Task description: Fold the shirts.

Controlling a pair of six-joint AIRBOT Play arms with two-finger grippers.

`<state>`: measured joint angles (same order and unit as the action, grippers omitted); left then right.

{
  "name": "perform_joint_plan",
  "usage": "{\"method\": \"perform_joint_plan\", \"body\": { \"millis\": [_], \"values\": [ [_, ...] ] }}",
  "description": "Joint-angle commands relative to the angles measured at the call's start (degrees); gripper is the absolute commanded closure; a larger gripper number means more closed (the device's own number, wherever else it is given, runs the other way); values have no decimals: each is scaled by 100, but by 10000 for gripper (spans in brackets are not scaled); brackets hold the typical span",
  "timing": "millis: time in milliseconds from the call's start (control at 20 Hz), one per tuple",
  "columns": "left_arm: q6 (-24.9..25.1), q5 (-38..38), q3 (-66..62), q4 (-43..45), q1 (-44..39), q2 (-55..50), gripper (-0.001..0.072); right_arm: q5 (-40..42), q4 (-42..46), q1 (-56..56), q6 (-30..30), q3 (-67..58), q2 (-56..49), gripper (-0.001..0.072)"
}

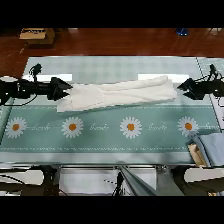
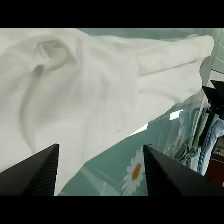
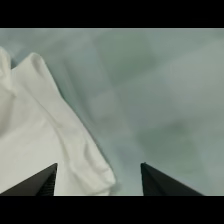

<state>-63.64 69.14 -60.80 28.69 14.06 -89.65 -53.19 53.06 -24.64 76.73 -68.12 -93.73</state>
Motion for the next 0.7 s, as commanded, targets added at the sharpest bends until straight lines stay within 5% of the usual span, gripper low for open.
{"method": "perform_joint_plan", "body": {
  "millis": [0,200,250,300,350,400,450,650],
  "values": [
    [0,44,-4,4,-164,4,107,-181,-1128,94,-378,-2,-426,107],
    [15,-83,-4,-11,-286,2,107,-164,-1226,632,-433,-2,-691,122],
    [15,-98,-4,-17,-293,2,108,-109,-1211,750,-466,-2,-699,251],
    [15,-94,-4,-22,-302,2,145,-63,-1263,835,-575,-17,-691,512],
    [13,-37,-4,-42,-302,2,336,-138,-1314,866,-754,-87,-662,691],
    [17,90,-4,-107,-302,2,610,-264,-1305,874,-949,-170,-568,689],
    [136,221,-4,-258,-304,4,687,-358,-1259,870,-1064,-245,-417,689],
    [345,343,-4,-1259,-560,7,688,-654,-614,850,-1047,-492,619,690]
  ]
}}
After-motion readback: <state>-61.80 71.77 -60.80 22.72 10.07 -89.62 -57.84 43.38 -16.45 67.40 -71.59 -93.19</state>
